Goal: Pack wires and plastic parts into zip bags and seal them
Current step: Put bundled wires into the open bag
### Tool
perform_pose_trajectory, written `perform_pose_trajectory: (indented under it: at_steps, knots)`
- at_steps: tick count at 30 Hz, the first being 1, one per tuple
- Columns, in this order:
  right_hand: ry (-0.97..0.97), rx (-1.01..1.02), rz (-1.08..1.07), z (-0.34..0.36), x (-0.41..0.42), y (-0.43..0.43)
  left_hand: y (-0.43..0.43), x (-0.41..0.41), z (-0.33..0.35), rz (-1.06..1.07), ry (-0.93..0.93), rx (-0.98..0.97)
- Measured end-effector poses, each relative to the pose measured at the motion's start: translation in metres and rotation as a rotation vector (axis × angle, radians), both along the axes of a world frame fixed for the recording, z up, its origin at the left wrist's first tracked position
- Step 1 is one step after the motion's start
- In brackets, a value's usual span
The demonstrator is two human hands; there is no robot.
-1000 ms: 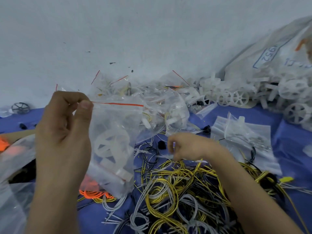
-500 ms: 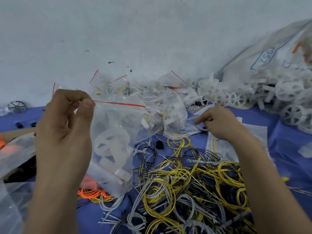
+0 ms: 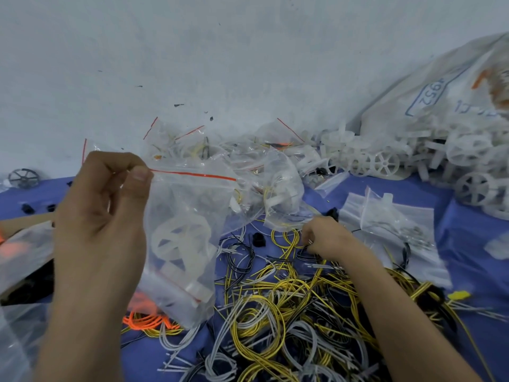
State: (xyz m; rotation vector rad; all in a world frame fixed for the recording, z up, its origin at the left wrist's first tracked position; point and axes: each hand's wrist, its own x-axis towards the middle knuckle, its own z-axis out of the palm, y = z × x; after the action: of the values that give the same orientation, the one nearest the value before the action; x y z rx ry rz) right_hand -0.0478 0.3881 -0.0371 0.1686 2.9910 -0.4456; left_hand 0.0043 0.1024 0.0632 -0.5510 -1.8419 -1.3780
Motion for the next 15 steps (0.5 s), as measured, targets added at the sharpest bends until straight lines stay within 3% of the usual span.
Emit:
perform_pose_trajectory:
  at_steps: [7,15]
  knots:
    - [0.073,-0.143,0.021,0.002,0.001,0.009,0.006,0.008,0.001,0.026,-0.047,-0.025]
    - [0.190,-0.849,-0.073,0.035,0.020,0.035,0.006,0.007,0.001,0.033,-0.063,0.001]
